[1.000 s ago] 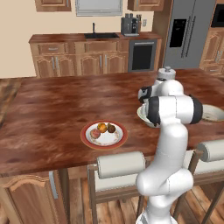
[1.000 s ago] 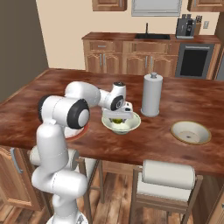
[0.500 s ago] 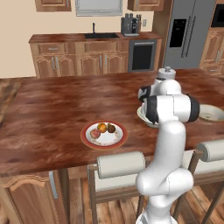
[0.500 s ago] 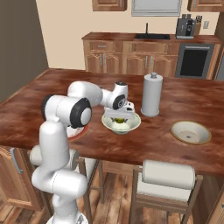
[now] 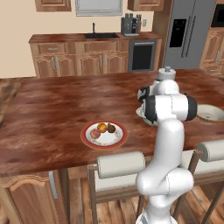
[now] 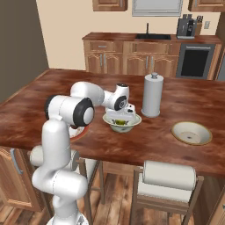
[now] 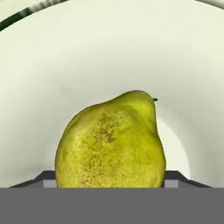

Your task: Take the fruits from the plate on the dining counter and place two fruits in each bowl.

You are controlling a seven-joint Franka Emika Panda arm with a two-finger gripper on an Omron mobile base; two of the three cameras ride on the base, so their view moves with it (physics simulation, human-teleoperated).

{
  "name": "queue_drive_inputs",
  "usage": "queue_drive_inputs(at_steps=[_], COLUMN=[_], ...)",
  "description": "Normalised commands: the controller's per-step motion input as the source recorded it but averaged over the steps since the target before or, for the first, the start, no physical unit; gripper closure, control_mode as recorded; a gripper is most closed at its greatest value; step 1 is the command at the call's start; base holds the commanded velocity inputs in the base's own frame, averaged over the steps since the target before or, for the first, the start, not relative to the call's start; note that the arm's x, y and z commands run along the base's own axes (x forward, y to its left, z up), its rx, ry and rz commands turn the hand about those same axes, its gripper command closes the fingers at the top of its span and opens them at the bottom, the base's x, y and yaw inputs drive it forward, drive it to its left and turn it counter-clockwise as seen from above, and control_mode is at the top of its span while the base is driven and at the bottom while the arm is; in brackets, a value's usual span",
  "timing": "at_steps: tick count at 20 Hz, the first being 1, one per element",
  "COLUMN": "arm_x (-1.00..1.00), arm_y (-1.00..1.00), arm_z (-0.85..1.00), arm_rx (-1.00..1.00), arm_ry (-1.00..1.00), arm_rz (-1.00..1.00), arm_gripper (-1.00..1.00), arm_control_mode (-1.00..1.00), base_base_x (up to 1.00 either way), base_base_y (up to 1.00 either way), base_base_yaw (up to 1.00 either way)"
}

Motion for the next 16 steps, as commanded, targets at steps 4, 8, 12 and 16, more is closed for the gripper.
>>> queue_drive_inputs(at_steps=[4,8,12,16], arm_x=[0.0,-0.01,-0.12,-0.21], arm_y=[0.0,0.0,0.0,0.0], arm_z=[0.0,0.0,0.13,0.41], arm_rx=[0.0,0.0,0.0,0.0], arm_ry=[0.0,0.0,-0.01,-0.05], arm_rz=[0.0,0.0,0.0,0.0], arm_gripper=[-1.0,-1.0,-1.0,-1.0], arm_control_mode=[-1.0,-1.0,-1.0,-1.0], base_base_x=[0.0,0.0,0.0,0.0], base_base_y=[0.0,0.0,0.0,0.0], base_base_yaw=[0.0,0.0,0.0,0.0])
